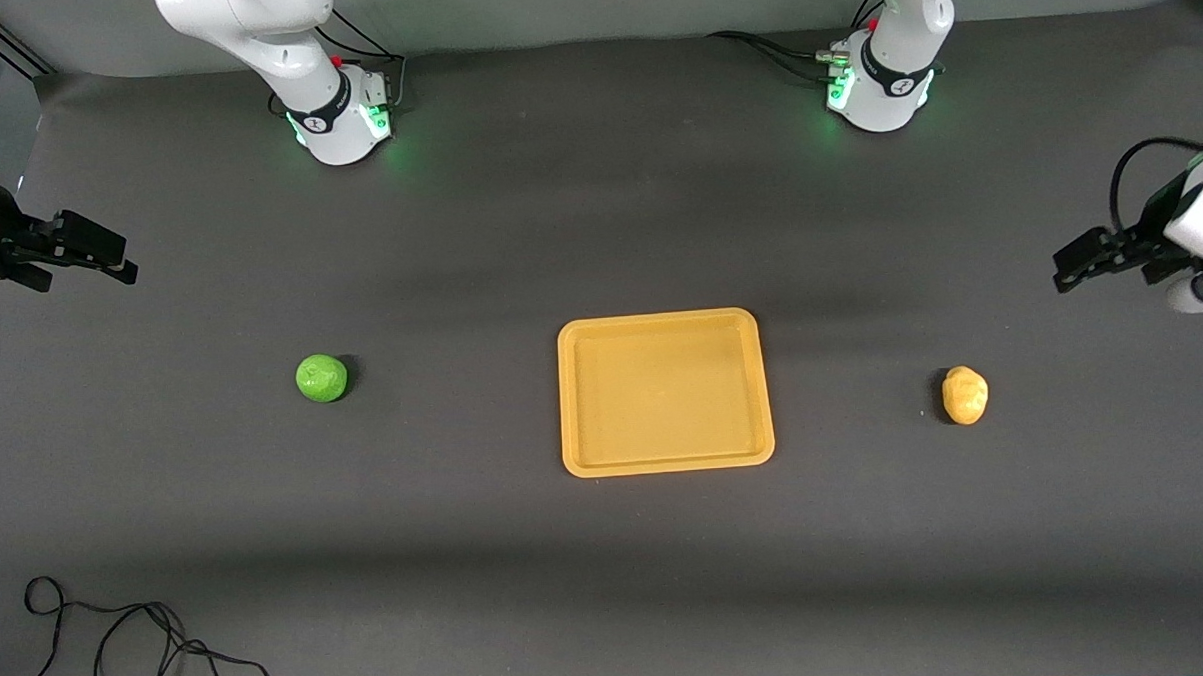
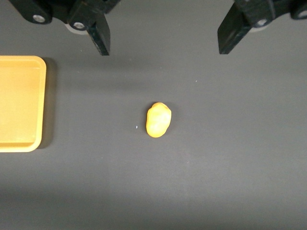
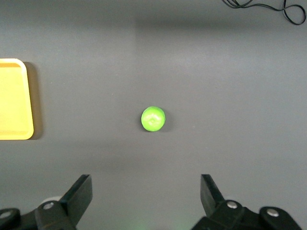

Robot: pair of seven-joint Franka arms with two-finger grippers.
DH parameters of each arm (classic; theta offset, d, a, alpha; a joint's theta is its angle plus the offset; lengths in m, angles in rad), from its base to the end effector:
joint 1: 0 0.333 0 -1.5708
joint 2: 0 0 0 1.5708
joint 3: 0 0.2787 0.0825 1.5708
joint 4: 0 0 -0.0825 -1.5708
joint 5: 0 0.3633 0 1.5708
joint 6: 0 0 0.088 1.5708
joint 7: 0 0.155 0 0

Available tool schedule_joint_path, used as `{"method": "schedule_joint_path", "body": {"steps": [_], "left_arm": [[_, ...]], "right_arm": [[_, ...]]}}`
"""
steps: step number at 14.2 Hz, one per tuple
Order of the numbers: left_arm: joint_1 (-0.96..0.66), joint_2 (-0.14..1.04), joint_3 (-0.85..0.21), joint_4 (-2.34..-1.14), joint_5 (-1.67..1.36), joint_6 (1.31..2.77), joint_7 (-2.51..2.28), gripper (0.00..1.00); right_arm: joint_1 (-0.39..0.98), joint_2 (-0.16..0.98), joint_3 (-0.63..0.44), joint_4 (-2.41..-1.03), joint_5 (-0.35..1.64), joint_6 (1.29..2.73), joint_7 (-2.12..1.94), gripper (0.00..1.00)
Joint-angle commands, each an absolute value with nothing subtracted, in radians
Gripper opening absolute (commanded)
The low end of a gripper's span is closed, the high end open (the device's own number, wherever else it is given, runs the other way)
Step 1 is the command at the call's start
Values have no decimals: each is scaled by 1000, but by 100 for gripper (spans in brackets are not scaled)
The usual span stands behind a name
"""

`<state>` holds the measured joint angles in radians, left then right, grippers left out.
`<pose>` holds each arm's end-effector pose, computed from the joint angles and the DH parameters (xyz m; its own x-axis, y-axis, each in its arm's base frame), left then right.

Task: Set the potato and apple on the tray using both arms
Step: 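Reach the left gripper to the potato while the right gripper reaches the apple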

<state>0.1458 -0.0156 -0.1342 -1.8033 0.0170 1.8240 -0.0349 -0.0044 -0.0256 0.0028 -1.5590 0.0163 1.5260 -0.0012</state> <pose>0.5442 0.0082 0.4636 0.9984 0.0422 0.0367 0.0428 -0.9989 -0.0174 0.5222 0.0018 0.5541 1.0000 0.0003 -0.0074 0.0002 -0.9999 -0.0162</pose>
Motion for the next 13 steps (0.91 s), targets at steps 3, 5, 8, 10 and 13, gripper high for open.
{"method": "schedule_joint_path", "body": {"steps": [3,5,8,10,13], "left_arm": [[143,30,-141,-1873,31,1933,-21,100],[146,95,-141,-1875,49,1988,-20,100],[149,202,-141,-1876,54,2078,-20,100],[150,274,-140,-1884,55,2158,-20,100],[159,357,-140,-1974,104,2388,-18,100]], "right_arm": [[5,-37,2,-1588,26,1526,37,100],[26,-41,2,-1626,25,1542,37,100],[40,-41,2,-1664,17,1580,34,100],[47,-38,2,-1698,6,1615,25,100],[75,-54,0,-1792,-41,1703,38,100]]}}
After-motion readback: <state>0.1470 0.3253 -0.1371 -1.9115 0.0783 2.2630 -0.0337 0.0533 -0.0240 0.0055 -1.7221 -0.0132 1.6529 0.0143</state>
